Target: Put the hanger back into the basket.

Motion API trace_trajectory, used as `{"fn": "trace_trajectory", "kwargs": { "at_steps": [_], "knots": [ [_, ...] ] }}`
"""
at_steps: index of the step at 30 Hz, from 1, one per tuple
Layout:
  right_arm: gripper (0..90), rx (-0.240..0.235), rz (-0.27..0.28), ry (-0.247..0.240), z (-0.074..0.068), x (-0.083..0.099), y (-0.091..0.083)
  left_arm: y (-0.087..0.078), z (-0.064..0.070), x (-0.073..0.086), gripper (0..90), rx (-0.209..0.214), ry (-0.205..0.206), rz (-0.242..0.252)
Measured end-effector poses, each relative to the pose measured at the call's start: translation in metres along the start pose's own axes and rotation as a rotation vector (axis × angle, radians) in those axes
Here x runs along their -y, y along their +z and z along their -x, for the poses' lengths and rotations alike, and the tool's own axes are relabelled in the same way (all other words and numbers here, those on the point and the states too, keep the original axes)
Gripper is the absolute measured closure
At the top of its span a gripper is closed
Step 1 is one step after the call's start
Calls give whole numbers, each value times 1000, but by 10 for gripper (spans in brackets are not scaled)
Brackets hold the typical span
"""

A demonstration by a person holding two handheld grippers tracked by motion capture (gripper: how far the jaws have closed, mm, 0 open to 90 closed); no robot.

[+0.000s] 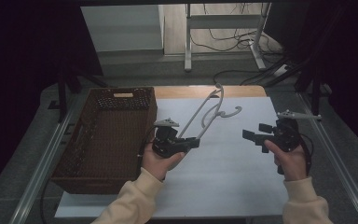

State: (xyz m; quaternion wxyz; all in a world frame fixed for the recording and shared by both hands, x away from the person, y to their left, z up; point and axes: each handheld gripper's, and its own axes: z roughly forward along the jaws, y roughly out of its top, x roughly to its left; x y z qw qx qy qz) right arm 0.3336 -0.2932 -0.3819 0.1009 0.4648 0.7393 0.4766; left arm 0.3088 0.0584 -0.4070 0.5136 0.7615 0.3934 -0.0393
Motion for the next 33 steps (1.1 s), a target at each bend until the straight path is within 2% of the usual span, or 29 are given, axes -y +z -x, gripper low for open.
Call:
{"fn": "trace_trajectory", "kwargs": {
  "at_steps": [3, 13, 17, 25, 33],
  "knots": [
    [149, -11, -4, -8, 3, 6, 3, -10, 1, -4, 820, 17, -1, 22],
    [151, -15, -36, -12, 11, 20, 15, -47, -2, -11, 819, 31, 0, 78],
    [152, -17, -47, -21, 14, 25, 17, -62, -3, -12, 819, 22, 9, 97],
    [145, -3, -78, -73, 18, 38, 27, -93, -9, -12, 820, -2, 20, 130],
    [145, 11, -102, -79, 21, 44, 34, -118, -17, -6, 820, -32, 20, 143]
  ]
}}
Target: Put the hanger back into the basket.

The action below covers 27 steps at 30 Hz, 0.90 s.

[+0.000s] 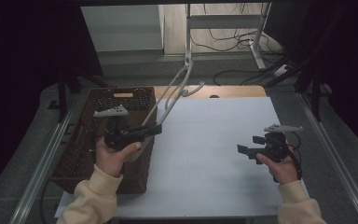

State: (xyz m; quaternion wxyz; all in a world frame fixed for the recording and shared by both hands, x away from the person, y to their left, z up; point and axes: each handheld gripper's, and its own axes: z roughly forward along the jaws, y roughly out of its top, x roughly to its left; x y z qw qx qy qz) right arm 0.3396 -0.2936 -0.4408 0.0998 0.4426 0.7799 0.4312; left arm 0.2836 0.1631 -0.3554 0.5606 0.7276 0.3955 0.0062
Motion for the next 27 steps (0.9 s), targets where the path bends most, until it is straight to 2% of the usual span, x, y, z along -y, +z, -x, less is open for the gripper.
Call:
{"fn": "trace_trajectory", "kwargs": {
  "at_steps": [5, 9, 12, 16, 27],
  "knots": [
    [145, 0, -3, 0, 1, 1, 0, -16, -7, 2, 819, 7, -1, 16],
    [145, 2, -7, -1, 2, 1, 0, -30, -14, 3, 819, -13, -5, 37],
    [145, 15, -11, -2, 3, 3, 1, -42, -21, 4, 819, -11, -15, 54],
    [145, 23, -14, -3, 4, 4, 2, -56, -30, 7, 819, -36, -20, 59],
    [144, 39, -28, -7, 7, 6, 4, -83, -58, 20, 820, -54, -32, 35]
  ]
}}
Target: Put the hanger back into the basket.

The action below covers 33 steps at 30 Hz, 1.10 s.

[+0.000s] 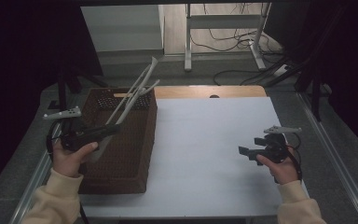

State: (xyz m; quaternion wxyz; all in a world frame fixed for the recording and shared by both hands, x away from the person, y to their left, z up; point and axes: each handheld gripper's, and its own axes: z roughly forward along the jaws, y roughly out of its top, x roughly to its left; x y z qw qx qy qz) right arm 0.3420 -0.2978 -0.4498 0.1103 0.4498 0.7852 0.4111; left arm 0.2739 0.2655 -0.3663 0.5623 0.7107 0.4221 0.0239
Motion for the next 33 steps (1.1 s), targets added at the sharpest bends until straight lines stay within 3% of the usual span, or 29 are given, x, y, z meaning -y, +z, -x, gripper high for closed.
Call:
{"fn": "trace_trajectory", "kwargs": {
  "at_steps": [4, 10, 17, 33],
  "knots": [
    [144, 4, -2, 5, 1, 0, 0, -7, -12, 7, 820, -30, -24, -7],
    [144, 8, -9, 13, 1, 1, 1, -16, -25, 15, 820, -8, -39, -7],
    [144, 13, -18, 21, 2, 2, 2, -23, -32, 22, 819, 20, -30, -37],
    [144, 14, -24, 25, 2, 3, 4, -33, -40, 33, 820, 19, -14, -87]
  ]
}}
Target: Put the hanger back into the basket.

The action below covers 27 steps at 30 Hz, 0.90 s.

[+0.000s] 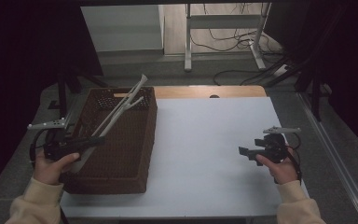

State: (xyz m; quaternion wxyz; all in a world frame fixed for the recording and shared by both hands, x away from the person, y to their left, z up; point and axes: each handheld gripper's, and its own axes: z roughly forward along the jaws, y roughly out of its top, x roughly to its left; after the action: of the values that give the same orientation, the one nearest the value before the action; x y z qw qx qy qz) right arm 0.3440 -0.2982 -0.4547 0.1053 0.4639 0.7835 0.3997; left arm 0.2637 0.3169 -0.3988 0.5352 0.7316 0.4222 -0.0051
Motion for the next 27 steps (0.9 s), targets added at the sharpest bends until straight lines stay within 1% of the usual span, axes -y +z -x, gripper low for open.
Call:
{"fn": "trace_trajectory", "kwargs": {
  "at_steps": [5, 11, 14, 21, 24, 27],
  "knots": [
    [142, -14, 5, 5, 0, 0, 0, -5, -1, 3, 820, 10, 10, -11],
    [141, -13, 4, 7, 0, 0, 0, -8, -4, 7, 820, 25, 17, -25],
    [140, -10, 3, 7, 1, 0, 1, -10, -4, 8, 819, 41, 22, -33],
    [139, -8, 3, 9, 2, 1, 1, -12, -5, 12, 819, 53, 38, -64],
    [139, -8, 0, 9, 2, 1, 1, -12, -7, 13, 820, 61, 49, -83],
    [138, -6, -1, 11, 2, 1, 2, -13, -11, 11, 819, 66, 50, -100]
  ]
}}
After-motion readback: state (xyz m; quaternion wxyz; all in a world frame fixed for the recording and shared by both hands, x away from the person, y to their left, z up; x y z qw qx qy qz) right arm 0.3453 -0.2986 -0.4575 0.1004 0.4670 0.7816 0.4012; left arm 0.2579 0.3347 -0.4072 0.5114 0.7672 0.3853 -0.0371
